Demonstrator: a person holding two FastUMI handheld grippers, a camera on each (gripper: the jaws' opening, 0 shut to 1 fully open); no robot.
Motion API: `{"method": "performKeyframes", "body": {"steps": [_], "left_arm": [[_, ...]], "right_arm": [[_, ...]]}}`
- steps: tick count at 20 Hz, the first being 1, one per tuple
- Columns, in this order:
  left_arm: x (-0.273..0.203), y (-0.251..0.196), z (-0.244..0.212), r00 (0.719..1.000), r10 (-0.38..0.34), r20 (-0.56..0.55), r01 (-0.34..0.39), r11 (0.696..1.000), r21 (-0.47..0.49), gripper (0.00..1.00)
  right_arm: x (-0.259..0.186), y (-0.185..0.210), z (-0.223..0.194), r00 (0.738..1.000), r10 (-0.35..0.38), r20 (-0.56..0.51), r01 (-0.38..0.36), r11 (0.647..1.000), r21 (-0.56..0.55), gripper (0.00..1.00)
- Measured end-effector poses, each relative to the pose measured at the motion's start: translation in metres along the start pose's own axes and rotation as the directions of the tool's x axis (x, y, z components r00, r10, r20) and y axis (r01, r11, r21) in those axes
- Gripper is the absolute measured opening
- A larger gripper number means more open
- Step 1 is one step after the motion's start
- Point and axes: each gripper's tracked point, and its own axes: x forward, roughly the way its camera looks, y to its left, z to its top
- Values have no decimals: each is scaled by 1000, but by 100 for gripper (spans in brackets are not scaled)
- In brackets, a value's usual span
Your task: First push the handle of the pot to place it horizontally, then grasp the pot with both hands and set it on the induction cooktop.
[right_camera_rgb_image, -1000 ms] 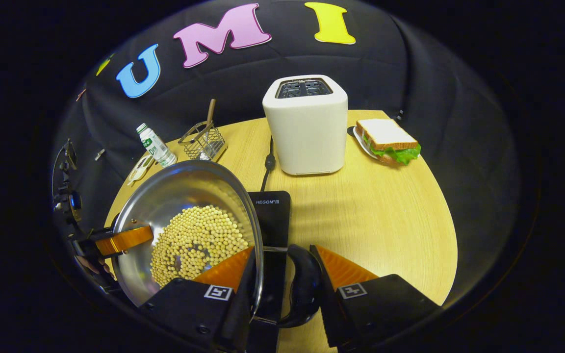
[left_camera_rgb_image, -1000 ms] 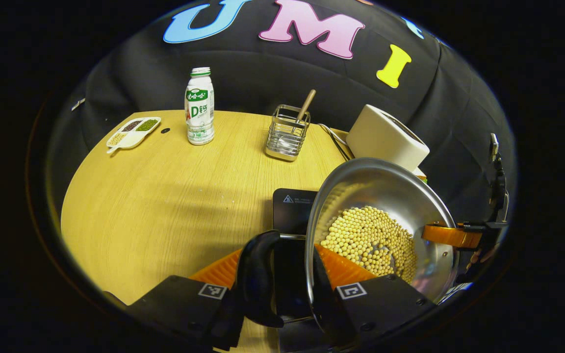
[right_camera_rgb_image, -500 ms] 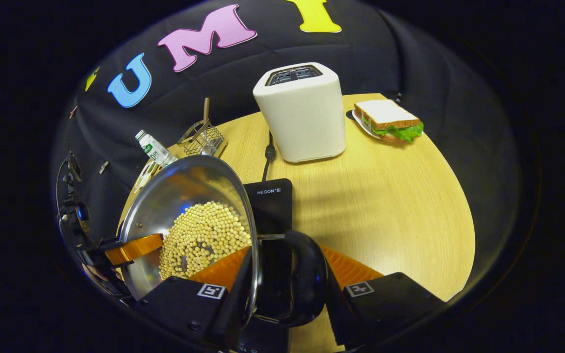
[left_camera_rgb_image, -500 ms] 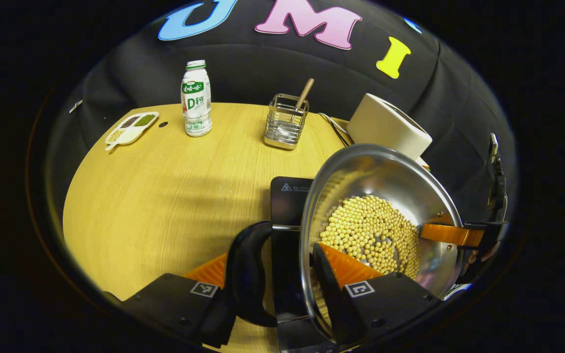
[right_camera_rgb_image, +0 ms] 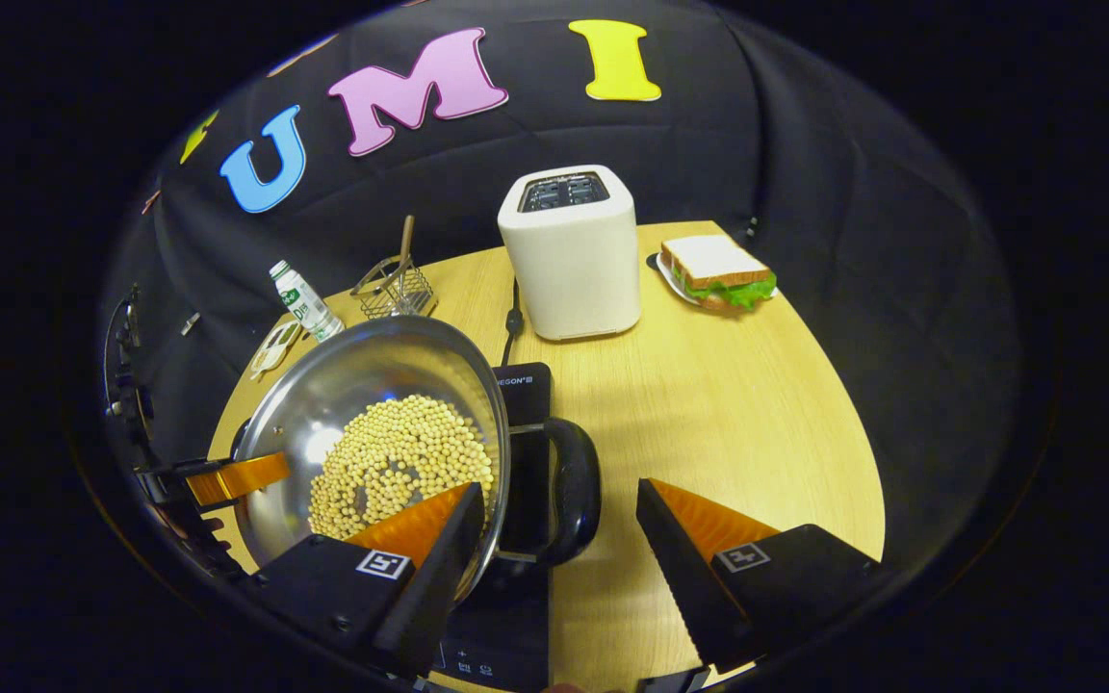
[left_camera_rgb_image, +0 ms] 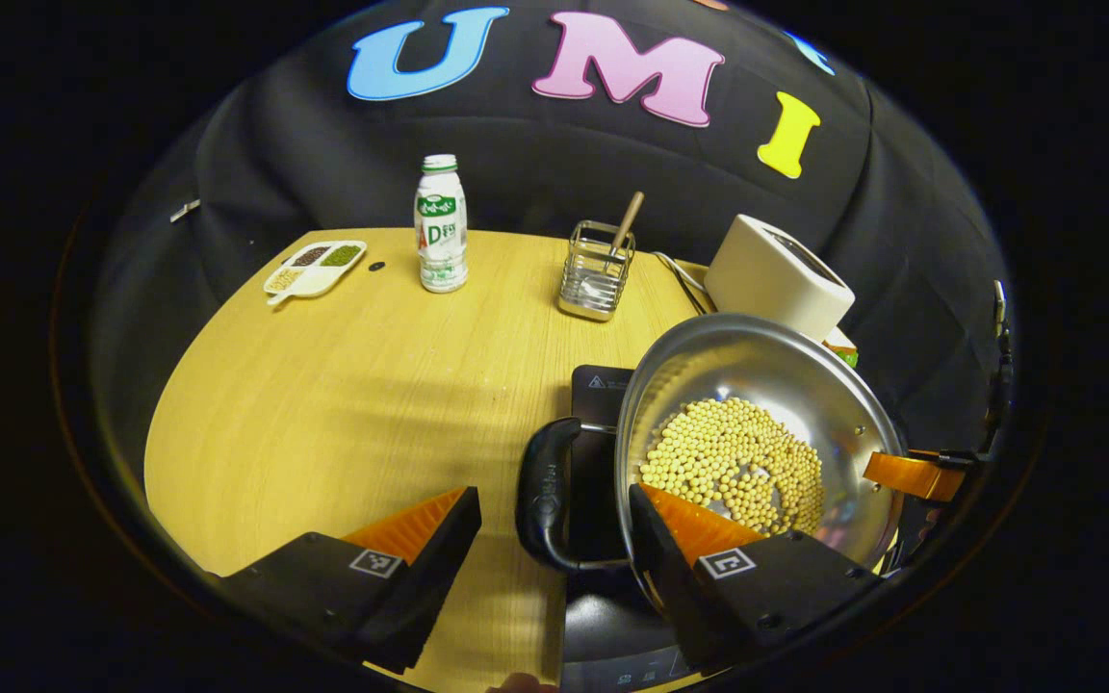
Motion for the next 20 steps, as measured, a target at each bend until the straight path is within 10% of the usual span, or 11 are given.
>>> {"method": "performKeyframes", "body": {"steps": [8,20], "left_arm": [[-111,10,53,956,35,292,-46,998,31,96],[-323,32,76,726,64,684,-172,981,90,95]], "right_arm": [[-101,15,44,964,-65,259,75,997,-31,99],[-258,61,86,742,-27,669,81,995,-50,98]]}}
